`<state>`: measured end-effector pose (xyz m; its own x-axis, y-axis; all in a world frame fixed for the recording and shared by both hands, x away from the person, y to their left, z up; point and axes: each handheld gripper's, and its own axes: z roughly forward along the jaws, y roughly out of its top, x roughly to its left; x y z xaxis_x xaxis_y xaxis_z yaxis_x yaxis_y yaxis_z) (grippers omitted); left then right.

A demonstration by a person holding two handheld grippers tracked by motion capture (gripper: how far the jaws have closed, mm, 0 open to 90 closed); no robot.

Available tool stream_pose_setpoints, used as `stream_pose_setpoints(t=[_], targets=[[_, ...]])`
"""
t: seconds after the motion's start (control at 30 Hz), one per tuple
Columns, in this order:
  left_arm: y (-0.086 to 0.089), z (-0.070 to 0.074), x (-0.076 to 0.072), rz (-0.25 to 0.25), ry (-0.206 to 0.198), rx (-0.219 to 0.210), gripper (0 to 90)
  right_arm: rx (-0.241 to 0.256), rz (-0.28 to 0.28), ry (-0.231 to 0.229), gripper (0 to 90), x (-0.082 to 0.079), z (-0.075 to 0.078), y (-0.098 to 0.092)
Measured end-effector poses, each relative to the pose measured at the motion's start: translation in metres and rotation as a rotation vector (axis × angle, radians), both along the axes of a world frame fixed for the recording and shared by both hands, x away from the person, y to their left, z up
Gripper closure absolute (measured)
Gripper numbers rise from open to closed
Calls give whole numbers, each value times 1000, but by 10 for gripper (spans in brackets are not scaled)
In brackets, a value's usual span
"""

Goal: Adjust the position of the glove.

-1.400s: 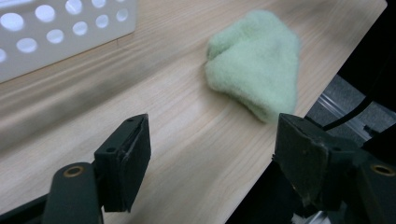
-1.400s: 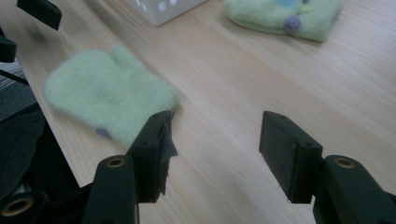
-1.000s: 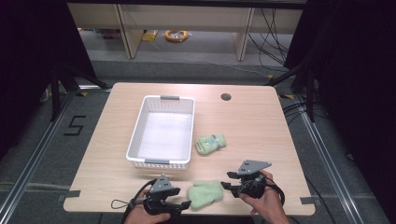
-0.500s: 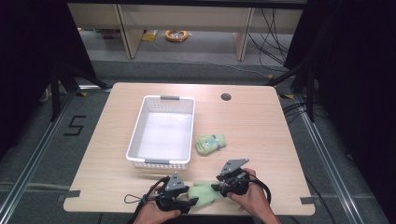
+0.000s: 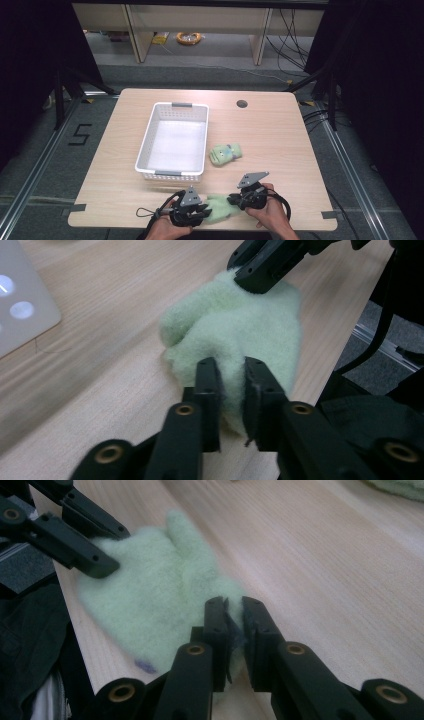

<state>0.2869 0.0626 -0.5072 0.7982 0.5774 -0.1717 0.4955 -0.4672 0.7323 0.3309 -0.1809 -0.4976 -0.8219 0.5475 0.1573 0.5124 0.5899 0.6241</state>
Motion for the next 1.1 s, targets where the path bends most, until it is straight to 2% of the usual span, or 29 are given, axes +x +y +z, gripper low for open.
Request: stream_pose_setpoints(t=[0.03,0.1,0.17,0.27,0.3,0.37,0.4,0.43,0.47,0.53,0.6,0.63,0.7,0.8,0.83,0.87,0.9,0.97,1.0,1.03,1.07,1.1], targets=[[0,1,0,-8,-1,3,809,17,-4,-10,836,-1,-1,0],[0,2,1,-16,1,1,824,15,5,-6,844,-2,4,-4],[-2,7,4,7,4,-36,826,31,2,-4,844,-4,7,-7],[-5,13,6,-6,-7,-50,825,69,-10,-17,844,-6,15,-15],[-9,19,10,-24,-29,-40,824,70,-24,-31,844,-7,17,-18],[-12,20,11,-25,-32,-36,822,74,-30,-34,844,-8,19,-21],[-15,21,14,-29,-47,-21,822,81,-37,-32,844,-8,21,-24],[-16,22,16,-44,-44,-10,820,77,-51,-43,843,-8,21,-27],[-21,20,22,-42,-41,2,816,85,-80,-9,843,-9,21,-31],[-23,18,25,-38,-45,-9,814,85,-87,-13,842,-9,19,-33],[-25,14,30,-50,-38,23,812,80,-102,-11,841,-9,17,-36],[-28,10,32,-47,-26,34,810,76,-118,9,841,-9,15,-38],[-31,8,31,-36,-11,27,808,65,-125,13,839,-9,14,-38],[-30,8,32,-46,-25,35,804,59,-148,10,834,-10,11,-36],[-31,8,31,-33,-15,27,790,32,-142,-10,818,-8,6,-35],[-30,7,32,-35,-16,31,790,32,-142,-10,818,-8,6,-35],[-29,6,33,-43,-19,38,758,7,-144,0,795,-8,3,-34],[-29,6,32,-33,-6,32,732,23,-165,4,767,-10,2,-31],[-26,9,31,-26,1,13,641,-7,-158,-10,685,-8,6,-33],[-26,11,29,-14,5,-1,610,-10,-167,0,647,-9,8,-33],[-24,13,28,-13,9,-5,576,-5,-167,-23,603,-7,8,-33],[-22,16,27,-7,3,-3,535,-8,-175,-17,589,-6,12,-33]])
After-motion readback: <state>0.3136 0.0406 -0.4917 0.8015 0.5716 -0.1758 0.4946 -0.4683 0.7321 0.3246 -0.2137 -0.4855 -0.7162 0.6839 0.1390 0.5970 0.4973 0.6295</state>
